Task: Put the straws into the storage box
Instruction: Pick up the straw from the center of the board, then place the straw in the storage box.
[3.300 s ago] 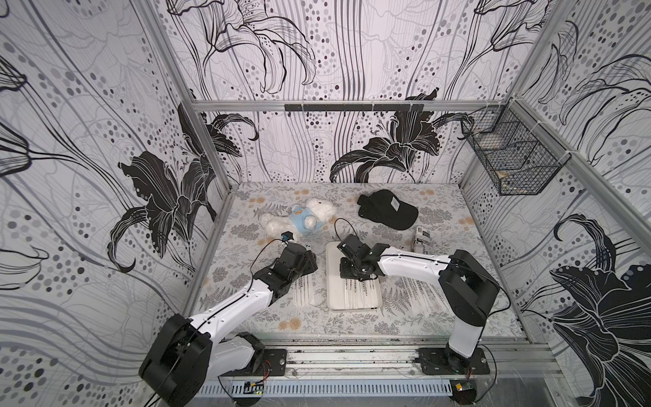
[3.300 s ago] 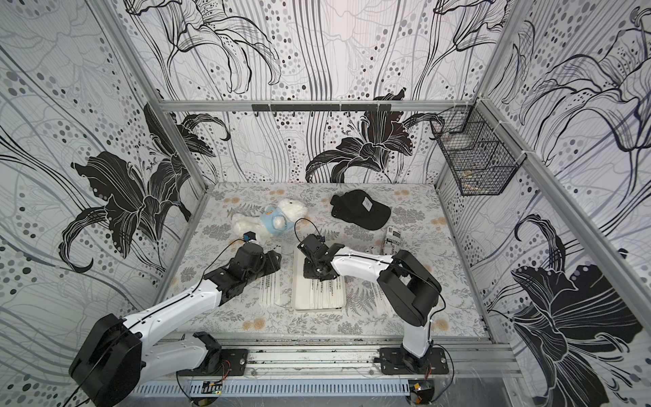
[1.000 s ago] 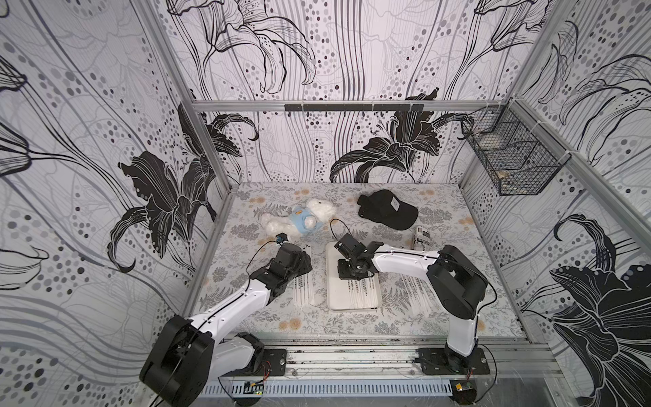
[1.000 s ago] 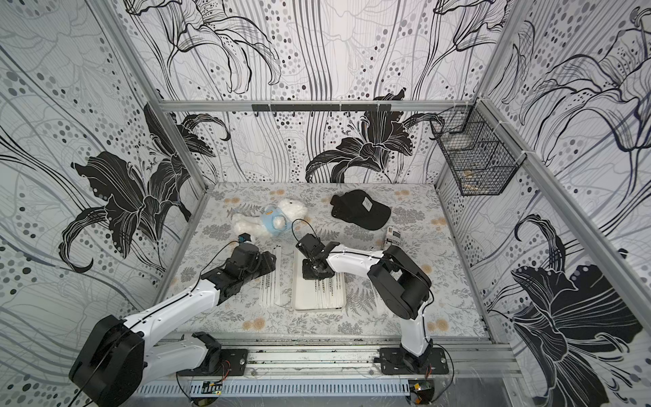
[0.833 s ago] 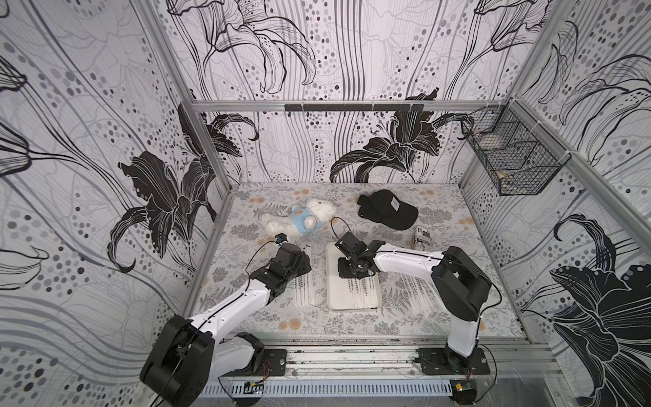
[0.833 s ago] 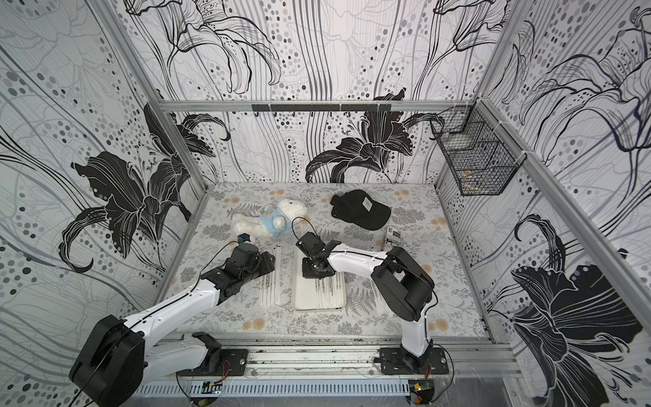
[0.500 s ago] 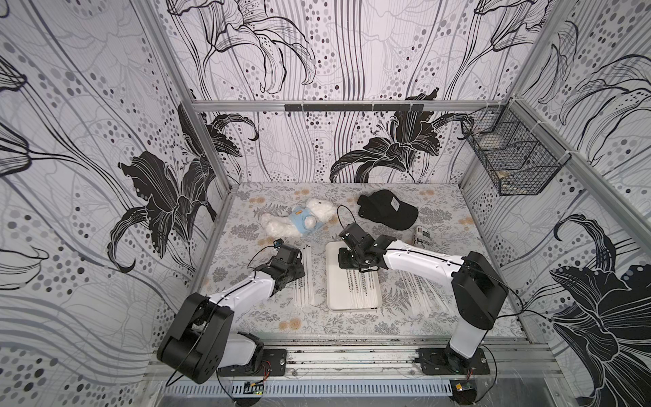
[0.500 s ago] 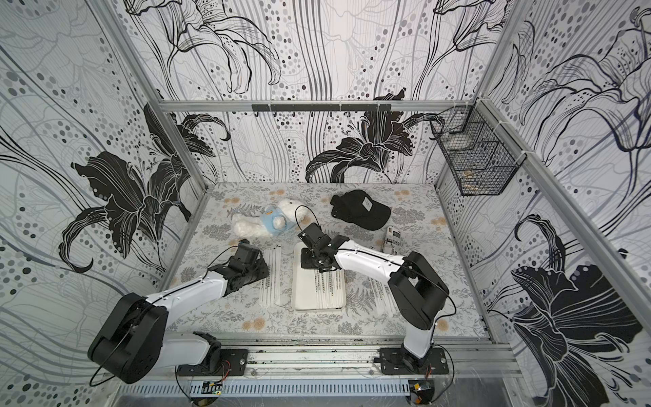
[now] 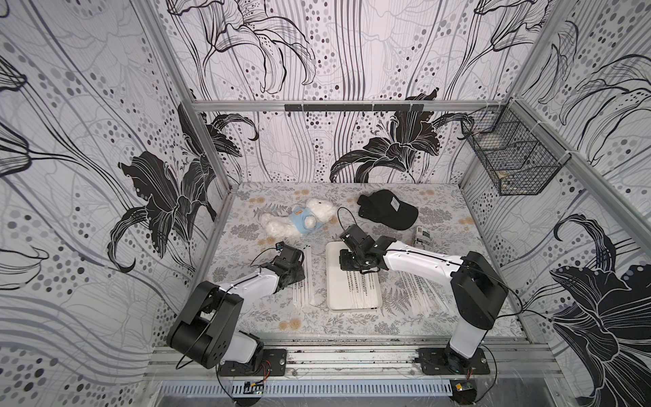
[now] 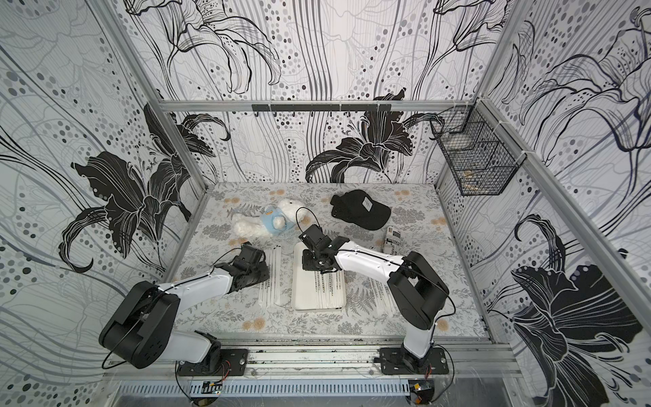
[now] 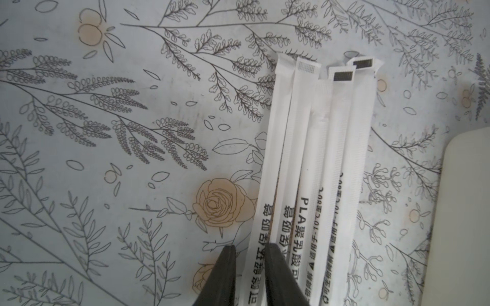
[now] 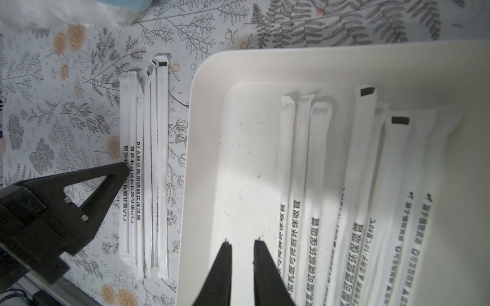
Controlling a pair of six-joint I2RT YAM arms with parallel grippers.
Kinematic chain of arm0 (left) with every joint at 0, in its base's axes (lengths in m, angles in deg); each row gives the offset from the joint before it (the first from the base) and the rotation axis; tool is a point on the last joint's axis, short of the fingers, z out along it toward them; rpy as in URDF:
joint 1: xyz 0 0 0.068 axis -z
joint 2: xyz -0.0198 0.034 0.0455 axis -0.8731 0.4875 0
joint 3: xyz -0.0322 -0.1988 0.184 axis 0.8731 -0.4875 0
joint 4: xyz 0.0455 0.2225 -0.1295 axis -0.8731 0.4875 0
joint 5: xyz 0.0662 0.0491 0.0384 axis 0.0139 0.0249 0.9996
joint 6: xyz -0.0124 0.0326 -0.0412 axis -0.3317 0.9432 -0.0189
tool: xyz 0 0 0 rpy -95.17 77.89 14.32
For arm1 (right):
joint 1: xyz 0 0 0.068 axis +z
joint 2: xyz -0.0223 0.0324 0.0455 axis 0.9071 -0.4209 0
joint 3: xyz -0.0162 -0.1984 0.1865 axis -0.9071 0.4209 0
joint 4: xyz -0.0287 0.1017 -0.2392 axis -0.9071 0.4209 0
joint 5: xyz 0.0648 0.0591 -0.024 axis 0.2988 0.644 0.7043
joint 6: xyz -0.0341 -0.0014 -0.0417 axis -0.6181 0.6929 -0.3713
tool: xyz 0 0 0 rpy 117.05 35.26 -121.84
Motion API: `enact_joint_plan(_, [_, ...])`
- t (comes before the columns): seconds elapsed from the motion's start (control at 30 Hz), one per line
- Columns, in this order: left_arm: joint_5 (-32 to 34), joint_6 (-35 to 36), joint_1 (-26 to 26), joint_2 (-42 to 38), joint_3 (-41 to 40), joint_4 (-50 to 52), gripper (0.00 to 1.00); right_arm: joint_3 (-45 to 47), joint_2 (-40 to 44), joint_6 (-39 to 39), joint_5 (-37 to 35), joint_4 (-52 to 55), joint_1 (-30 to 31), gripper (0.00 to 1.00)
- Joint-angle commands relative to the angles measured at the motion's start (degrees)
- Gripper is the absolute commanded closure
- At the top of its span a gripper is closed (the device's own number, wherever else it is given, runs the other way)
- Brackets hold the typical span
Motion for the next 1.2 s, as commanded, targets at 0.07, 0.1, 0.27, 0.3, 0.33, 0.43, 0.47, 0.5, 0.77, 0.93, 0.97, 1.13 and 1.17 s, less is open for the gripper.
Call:
enact_joint_plan(0.07, [1.2,1.1,-0.3,1.1,1.0,-1.3,0.78,1.2,1.0,-1.0,-0.9,-0.4,-0.1,0.8])
enact_joint_plan(0.1, [1.0,1.1,-0.4,1.8,1.3,-1.2,0.79,1.2,1.0,-1.1,-1.0,-0.3,-0.1,0.8])
enact_joint_plan(0.27, [1.3,0.9,-0.3,2.7,0.7,-1.4,0.85,1.0,1.1,-1.3,-1.3,-0.3,-0.1,0.8])
enact_joint_plan(0.3, [1.3,0.9,-0.3,2.5,0.7,-1.3,0.87,1.0,1.1,-1.3,-1.4,-0.3,-0.2,0.8])
enact_joint_plan(0.33, [1.3,0.9,-0.3,2.3,0.7,-1.0,0.89,1.0,1.1,-1.3,-1.4,-0.3,-0.1,0.8])
enact_joint_plan(0.43, [2.2,1.3,-0.2,0.5,1.5,0.8,0.94,0.8,0.8,-1.5,-1.2,-0.3,-0.2,0.8])
enact_joint_plan(0.47, [2.6,1.5,-0.2,-0.3,2.1,1.8,0.94,0.5,0.7,-1.6,-1.2,-0.3,-0.1,0.8])
enact_joint_plan(0.5, [3.0,1.8,-0.2,-1.0,2.7,2.5,0.95,0.4,0.6,-1.7,-1.2,-0.2,-0.2,0.8])
enact_joint_plan(0.77, [4.4,3.7,-0.3,-8.0,7.4,9.6,0.97,0.5,1.3,-1.9,-1.3,0.0,-0.7,0.8])
enact_joint_plan(0.93, [2.2,6.6,3.2,-13.2,9.7,9.6,0.98,2.4,4.6,-2.0,-1.4,-0.7,-3.0,0.81])
enact_joint_plan(0.97, [0.9,7.3,6.0,-14.4,9.9,7.3,0.98,3.3,5.9,-2.0,-1.4,-1.2,-3.9,0.81])
enact_joint_plan(1.13, [-8.7,-0.2,18.2,-13.4,5.8,-14.5,0.98,6.3,12.2,-3.0,-2.6,-1.7,-8.7,0.81])
enact_joint_plan(1.17, [-9.3,-2.4,19.9,-11.3,4.9,-18.8,0.99,6.6,13.2,-3.3,-3.0,-1.4,-9.7,0.82])
